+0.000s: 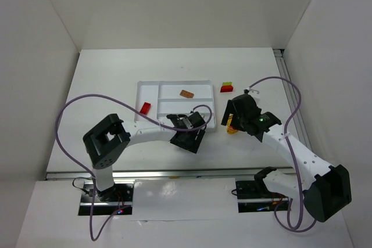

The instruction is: Sort the legos into containers by color

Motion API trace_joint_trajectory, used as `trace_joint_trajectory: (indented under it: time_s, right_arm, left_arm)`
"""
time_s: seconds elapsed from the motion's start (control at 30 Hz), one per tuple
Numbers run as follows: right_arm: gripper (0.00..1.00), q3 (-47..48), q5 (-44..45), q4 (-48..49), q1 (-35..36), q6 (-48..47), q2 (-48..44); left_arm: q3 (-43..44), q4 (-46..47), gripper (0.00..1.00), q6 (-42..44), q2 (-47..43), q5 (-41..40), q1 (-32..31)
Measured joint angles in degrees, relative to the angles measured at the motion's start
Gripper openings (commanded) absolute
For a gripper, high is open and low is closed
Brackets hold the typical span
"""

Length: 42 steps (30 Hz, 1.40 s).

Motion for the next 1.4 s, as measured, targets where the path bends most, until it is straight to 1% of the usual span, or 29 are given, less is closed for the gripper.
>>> trace_joint_trajectory:
  time_s: [0.07,0.17,0.23,0.3,0.33,0.37,0.43,0.47,0.5,0.57,0.67,0.7,0.73,0.83,0.93,0.97,1.1,1.23,1.27,1.3,1.37,1.4]
  right_arm:
    - [0.93,0.31,0.22,-0.26,0.0,-0.07,-0.04]
    - [0.91,0.31,0.44,-0.63,0.0,-0.28,-0.31]
    - [0.91,0.31,0.59,-0.76,0.0,-0.46,-0.57]
    - [0.88,0.31,0.57,-0.83,0.0,-0.5,-0.87]
    - [0.88,0.31,0.57,-0.83,0.0,-0.52,-0.98]
    - [0.88,0.31,0.57,-0.83,0.0,-0.5,-1.01]
    - [0.87,0.31,0.57,-0.83,0.0,-0.55,-1.01]
    - [0.87,0.31,0.55,-0.83,0.0,-0.55,-1.05]
    - [0.87,0.31,0.57,-0.83,0.0,-0.57,-1.09]
    - [0.87,0.31,0.61,-0.83,0.0,-0.59,-1.25]
    - [0.87,0.31,1.03,-0.87,0.0,-0.59,-1.4]
    - [0.87,0.31,1.22,-0.9,0.0,-0.52,-1.4]
    - [0.87,0.31,1.4,-0.92,0.0,-0.46,-1.42]
    - [0.87,0.31,1.62,-0.92,0.0,-0.44,-1.75]
    - [0.87,0.31,1.66,-0.94,0.0,-0.22,-2.4]
    - [0.87,0.31,1.7,-0.94,0.0,-0.2,-2.51]
    - [0.87,0.31,1.86,-0.9,0.0,-0.17,-2.84]
    - [0.87,0.31,1.92,-0.92,0.0,-0.17,-3.65]
    - [0.87,0.31,1.99,-0.9,0.0,-0.17,-3.72]
    - [0.89,0.31,2.01,-0.92,0.0,-0.17,-3.74]
    - [0.89,0.31,2.03,-0.9,0.0,-0.2,-3.72]
    - [0.89,0.31,2.03,-0.87,0.0,-0.2,-3.76]
  left_arm:
    - [0.11,0.44,0.77,-1.38,0.85,-2.54,0.0]
    - [0.17,1.22,0.75,-2.62,1.27,-5.42,0.0]
    - [0.68,1.33,0.69,-2.75,1.81,-6.95,0.0]
    - [1.6,1.55,0.61,-2.82,2.71,-8.11,0.0]
    - [2.14,1.68,0.5,-2.89,3.13,-8.44,0.02]
    - [2.54,1.88,0.43,-3.15,3.48,-8.55,0.02]
    - [3.02,2.29,0.34,-3.32,3.8,-8.68,-0.02]
    - [3.1,2.25,0.25,-3.39,3.8,-8.63,-0.04]
    - [3.13,2.12,0.2,-3.41,3.78,-8.48,-0.09]
    - [3.43,1.07,0.14,-3.32,3.43,-7.85,-0.11]
    - [4.96,-2.03,0.13,-2.86,1.44,-6.78,-0.13]
    - [5.84,-2.78,0.08,-2.14,0.44,-6.56,-0.15]
    - [7.08,-3.37,0.07,-1.75,-0.92,-6.49,0.07]
    - [11.19,-3.61,0.05,-0.42,-3.8,-5.7,1.46]
    - [15.37,-2.82,0.03,0.85,-4.28,-5.11,5.75]
    - [16.72,-2.78,0.0,1.2,-3.69,-4.52,7.56]
    - [21.51,-2.01,0.0,2.67,1.03,-2.69,14.49]
    - [26.01,-1.84,0.0,3.82,7.76,-1.81,18.78]
    - [26.93,-2.1,0.01,4.0,9.22,-1.92,19.19]
    - [27.93,-2.43,0.05,4.17,10.75,-2.01,19.41]
    - [28.96,-2.82,0.14,4.17,12.96,-2.16,19.41]
    - [29.2,-3.15,0.21,4.17,13.79,-2.25,19.32]
